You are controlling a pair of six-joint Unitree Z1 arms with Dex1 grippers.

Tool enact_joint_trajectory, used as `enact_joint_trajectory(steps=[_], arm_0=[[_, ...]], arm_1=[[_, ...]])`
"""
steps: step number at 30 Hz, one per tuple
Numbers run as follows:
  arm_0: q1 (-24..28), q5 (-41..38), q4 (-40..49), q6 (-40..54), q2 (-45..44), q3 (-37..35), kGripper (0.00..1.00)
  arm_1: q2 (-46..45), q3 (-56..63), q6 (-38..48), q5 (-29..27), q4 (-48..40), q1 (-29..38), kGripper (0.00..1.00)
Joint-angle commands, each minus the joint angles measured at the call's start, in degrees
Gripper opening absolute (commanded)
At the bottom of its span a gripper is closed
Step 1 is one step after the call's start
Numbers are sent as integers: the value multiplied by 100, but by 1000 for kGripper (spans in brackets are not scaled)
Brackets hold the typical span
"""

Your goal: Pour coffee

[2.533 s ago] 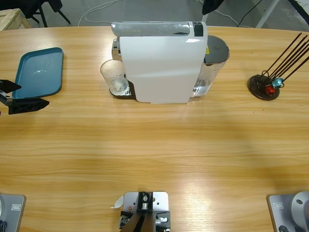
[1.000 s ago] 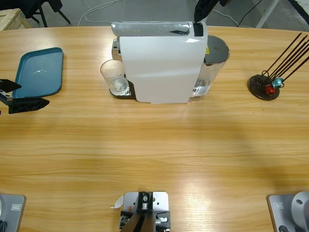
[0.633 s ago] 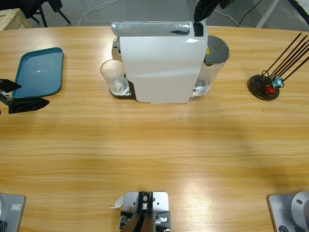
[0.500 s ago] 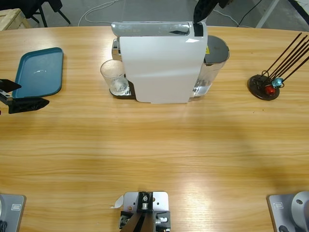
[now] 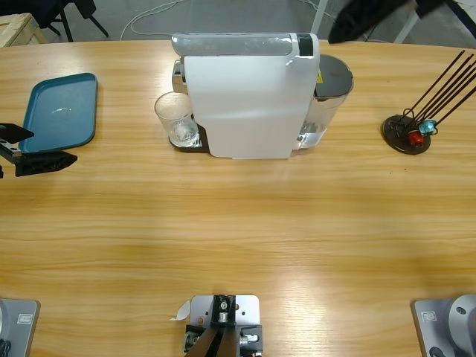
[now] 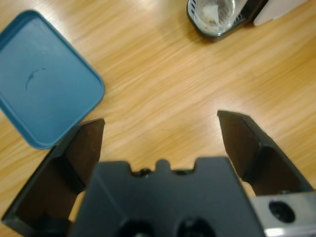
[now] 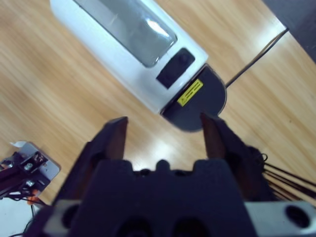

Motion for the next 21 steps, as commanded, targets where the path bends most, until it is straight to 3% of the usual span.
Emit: enact_joint_trajectory(steps=[1, 16, 21], arm_0=[[-64, 95, -72, -52, -42, 200, 996], [-64, 86, -77, -52, 4, 202, 996], [-64, 95, -132, -52, 37, 209, 996]], arm_1=[[-597, 918, 225, 61, -377, 53, 1000], [-697, 968, 226, -29, -452, 53, 1000], [-1214, 2530, 232, -143, -1544, 132, 996]])
